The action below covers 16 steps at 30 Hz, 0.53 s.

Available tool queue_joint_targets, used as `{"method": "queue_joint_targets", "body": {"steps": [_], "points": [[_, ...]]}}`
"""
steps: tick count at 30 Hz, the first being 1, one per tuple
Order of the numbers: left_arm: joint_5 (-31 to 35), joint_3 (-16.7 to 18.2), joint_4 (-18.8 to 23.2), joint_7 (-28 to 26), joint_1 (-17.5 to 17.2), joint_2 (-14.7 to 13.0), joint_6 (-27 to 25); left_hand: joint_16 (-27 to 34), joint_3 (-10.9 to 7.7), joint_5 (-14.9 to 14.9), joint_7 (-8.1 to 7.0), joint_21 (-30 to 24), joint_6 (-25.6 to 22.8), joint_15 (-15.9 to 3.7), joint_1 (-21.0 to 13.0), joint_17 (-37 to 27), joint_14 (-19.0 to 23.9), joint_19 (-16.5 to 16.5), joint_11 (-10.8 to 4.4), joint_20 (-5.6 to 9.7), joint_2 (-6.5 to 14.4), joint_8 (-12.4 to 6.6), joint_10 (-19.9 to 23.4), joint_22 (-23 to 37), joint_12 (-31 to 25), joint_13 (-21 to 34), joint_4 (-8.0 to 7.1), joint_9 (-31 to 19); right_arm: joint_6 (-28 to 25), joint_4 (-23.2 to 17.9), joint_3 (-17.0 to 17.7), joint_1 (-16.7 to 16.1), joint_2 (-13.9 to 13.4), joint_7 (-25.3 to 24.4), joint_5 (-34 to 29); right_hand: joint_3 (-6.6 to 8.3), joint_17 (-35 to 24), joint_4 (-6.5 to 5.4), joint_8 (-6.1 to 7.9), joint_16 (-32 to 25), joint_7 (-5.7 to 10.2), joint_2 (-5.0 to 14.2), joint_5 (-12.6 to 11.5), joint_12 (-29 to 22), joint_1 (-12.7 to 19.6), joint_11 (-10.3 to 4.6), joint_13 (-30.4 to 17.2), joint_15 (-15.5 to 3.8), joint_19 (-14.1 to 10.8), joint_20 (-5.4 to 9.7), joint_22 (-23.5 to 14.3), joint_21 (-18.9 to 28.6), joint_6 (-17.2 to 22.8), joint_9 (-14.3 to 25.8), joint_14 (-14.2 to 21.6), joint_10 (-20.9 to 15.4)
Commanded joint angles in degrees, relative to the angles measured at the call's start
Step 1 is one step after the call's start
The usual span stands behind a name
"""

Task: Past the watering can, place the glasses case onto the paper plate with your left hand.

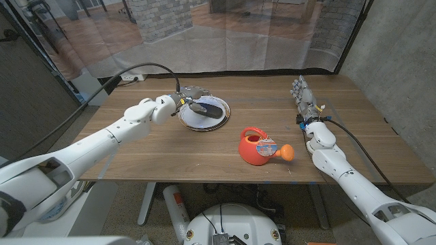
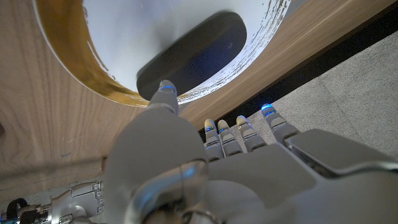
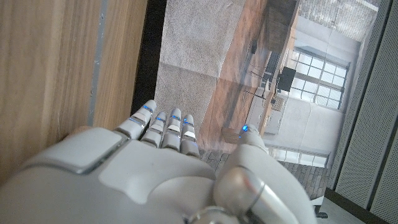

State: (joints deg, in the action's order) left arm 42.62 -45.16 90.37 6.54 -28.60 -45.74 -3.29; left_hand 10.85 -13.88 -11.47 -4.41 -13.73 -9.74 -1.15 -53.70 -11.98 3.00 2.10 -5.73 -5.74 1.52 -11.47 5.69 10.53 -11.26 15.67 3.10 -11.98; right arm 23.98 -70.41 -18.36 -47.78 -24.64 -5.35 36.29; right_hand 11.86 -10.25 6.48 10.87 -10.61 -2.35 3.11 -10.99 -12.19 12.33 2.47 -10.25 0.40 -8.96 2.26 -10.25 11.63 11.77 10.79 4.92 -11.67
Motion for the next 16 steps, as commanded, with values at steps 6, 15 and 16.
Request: {"method": "queue_joint_targets", "body": {"steps": [6, 15, 16], "points": [[0.5, 1.5, 1.9, -1.3, -0.9, -0.5, -0.4, 0.7, 0.25, -0.3, 0.17, 0.4, -1.0, -0.35, 0.7, 0.0, 0.9, 0.0, -0.12, -0.38, 0.1, -0.51, 0.5, 0.3, -0.6, -0.2, -0.17, -0.2, -0.1, 0.0, -0.1, -0.1, -0.1, 0.2, 0.0, -0.24, -0.1, -0.13, 0.37, 0.0, 0.09, 0.33, -0.1, 0.1, 0.1, 0.13, -0.3, 0.00, -0.4, 0.36, -0.2, -0.2, 0.4, 0.1, 0.5, -0.4], [0.9, 1.6, 2.1, -1.5, -1.0, -0.3, -0.4, 0.8, 0.29, -0.4, 0.10, 0.4, -1.7, -0.44, 0.7, 0.0, 1.0, 0.2, -0.53, -0.42, 0.1, -0.82, 1.0, 0.3, -0.9, -0.4, -0.12, -0.1, -0.6, -0.6, 0.0, -0.2, -0.4, 0.0, 0.0, -0.24, -0.1, -0.15, 0.36, 0.0, 0.09, 0.38, -0.1, 0.0, 0.1, 0.14, -0.3, 0.06, -0.4, 0.36, -0.2, -0.2, 0.4, 0.1, 0.5, -0.4], [1.0, 1.5, 2.1, -1.5, -1.0, -0.4, -0.3, 0.8, 0.29, -0.4, 0.03, 0.4, -1.7, -0.47, 0.7, 0.0, 1.1, 0.2, -0.60, -0.37, 0.1, -0.83, 1.0, 0.3, -0.9, -0.4, -0.12, -0.1, -0.7, -0.7, 0.0, -0.2, -0.5, 0.0, 0.0, -0.24, -0.1, -0.15, 0.37, 0.0, 0.10, 0.39, -0.1, 0.1, 0.1, 0.13, -0.3, 0.05, -0.4, 0.34, -0.2, -0.2, 0.4, 0.1, 0.5, -0.4]]}}
